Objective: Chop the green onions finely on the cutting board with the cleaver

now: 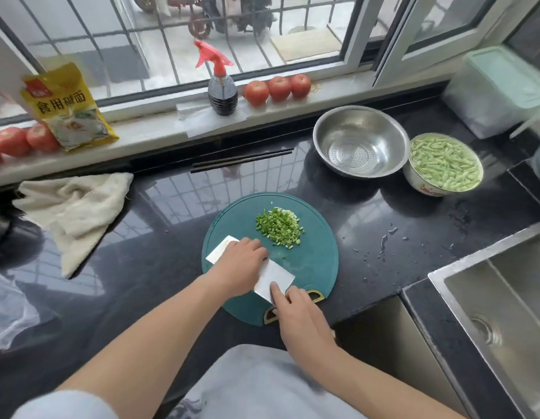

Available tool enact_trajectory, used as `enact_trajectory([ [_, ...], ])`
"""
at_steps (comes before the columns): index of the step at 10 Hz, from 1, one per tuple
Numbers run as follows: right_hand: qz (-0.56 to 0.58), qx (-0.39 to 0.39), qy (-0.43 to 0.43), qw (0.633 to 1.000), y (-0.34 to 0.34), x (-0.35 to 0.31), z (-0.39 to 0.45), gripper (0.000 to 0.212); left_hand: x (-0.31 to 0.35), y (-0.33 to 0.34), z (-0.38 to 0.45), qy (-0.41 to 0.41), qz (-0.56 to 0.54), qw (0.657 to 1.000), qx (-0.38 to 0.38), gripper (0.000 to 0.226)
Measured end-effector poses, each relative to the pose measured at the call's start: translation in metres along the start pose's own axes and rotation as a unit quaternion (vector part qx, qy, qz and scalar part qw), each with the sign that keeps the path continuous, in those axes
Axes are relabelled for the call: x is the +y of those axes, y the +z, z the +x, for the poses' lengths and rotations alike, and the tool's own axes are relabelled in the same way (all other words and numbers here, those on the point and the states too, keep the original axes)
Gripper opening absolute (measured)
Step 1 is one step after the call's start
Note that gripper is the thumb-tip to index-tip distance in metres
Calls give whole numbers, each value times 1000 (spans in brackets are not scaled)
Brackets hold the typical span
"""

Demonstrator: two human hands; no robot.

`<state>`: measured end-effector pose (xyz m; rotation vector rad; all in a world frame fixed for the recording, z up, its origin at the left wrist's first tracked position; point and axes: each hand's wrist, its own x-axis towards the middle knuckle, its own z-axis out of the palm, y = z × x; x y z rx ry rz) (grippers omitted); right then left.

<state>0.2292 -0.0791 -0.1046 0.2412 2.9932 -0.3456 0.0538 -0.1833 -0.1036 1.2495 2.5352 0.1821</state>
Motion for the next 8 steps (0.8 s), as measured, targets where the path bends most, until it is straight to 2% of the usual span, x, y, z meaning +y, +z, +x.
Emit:
enact_trajectory([
  [1, 14, -12, 24, 1000, -1, 1, -1, 71, -1, -6, 13, 24, -23, 999, -10, 48],
  [2, 64, -43, 47, 996, -1, -6, -3, 59, -3, -22, -8, -70, -148, 983, 85, 64],
  [3, 97, -76, 61, 991, 3, -20, 3, 66, -10, -32, -47, -211, -219, 942, 140, 61],
  [4, 98, -99, 62, 988, 6, -33, 15, 85, -8, -35, -84, -281, -257, 913, 147, 55],
  [5, 42, -95, 48, 994, 8, -44, 31, 97, -10, -37, -98, -285, -249, 918, 121, 54],
  [6, -29, -99, 36, 994, 12, -50, 43, 97, -9, -48, -94, -276, -232, 927, 102, 50],
  [7, -94, -83, -1, 992, 15, -48, 57, 73, -3, -62, -78, -251, -225, 934, 119, 47],
  [8, -19, -91, -10, 996, -2, -39, 65, 44, 7, -83, -61, -248, -206, 942, 95, 41],
])
